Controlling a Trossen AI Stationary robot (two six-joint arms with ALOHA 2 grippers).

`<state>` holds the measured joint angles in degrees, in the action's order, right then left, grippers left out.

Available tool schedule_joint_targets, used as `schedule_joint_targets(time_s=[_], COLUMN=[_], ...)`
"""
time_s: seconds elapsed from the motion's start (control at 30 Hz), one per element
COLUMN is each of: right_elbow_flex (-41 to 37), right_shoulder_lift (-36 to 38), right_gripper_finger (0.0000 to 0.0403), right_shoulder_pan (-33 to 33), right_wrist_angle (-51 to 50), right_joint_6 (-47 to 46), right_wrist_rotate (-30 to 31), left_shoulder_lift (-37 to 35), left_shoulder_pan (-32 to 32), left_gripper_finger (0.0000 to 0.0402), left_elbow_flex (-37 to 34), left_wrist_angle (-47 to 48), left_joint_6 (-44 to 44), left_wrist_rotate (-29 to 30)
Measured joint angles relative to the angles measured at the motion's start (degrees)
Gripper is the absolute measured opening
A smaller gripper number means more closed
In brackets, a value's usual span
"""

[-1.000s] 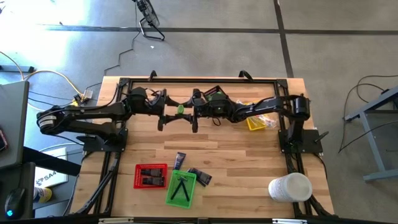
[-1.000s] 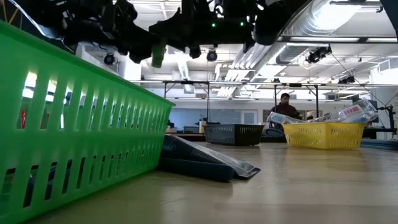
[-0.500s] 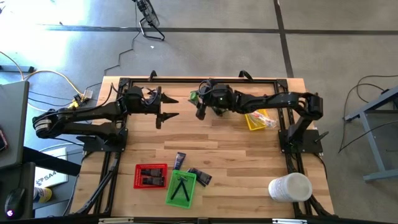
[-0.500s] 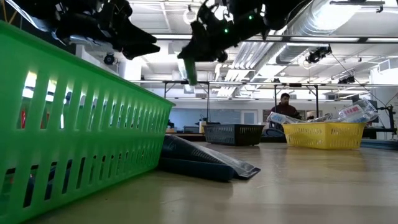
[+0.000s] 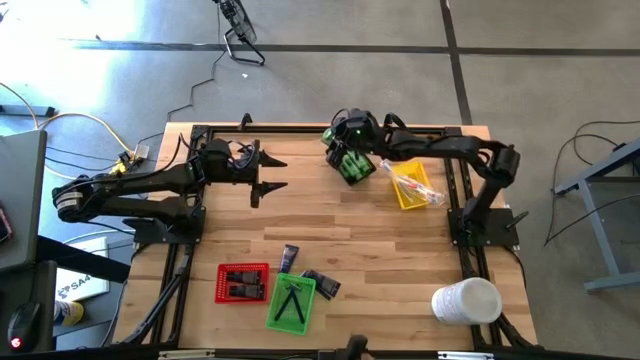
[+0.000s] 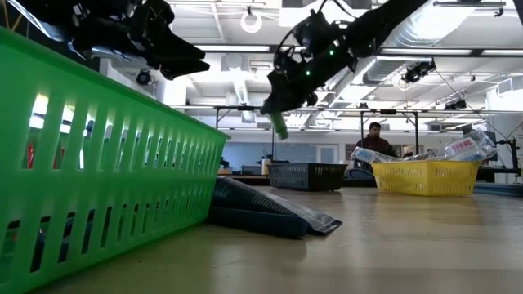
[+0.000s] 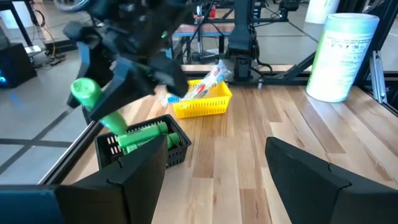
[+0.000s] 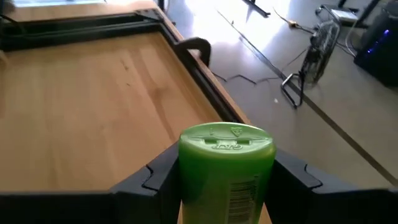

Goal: Pick & Place Travel size toiletries
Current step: Put the shampoo into the black bin

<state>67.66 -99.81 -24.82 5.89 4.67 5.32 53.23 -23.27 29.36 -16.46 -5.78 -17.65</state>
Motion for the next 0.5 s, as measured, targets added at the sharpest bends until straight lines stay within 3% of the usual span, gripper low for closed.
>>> schedule_joint_targets(time_s=[0.17, 0.5], right_elbow_flex=[0.01, -0.02], right_shoulder_lift=[-3.21, -6.49], right_gripper_finger=[0.0165, 0.0166], right_shoulder_pan=[-2.48, -4.90], right_wrist_angle=[0.55, 0.04], right_joint_6=[0.54, 7.27], right_wrist_rotate=[-2.89, -2.45], left_shoulder_lift=[0.00, 0.00], left_shoulder_pan=[0.00, 0.00], left_gripper_finger=[0.0267, 0.0267], left_elbow_flex=[0.00, 0.00], left_wrist_angle=[-0.01, 0.06], left_joint_6=[0.03, 0.17], left_wrist_rotate=[0.24, 0.28])
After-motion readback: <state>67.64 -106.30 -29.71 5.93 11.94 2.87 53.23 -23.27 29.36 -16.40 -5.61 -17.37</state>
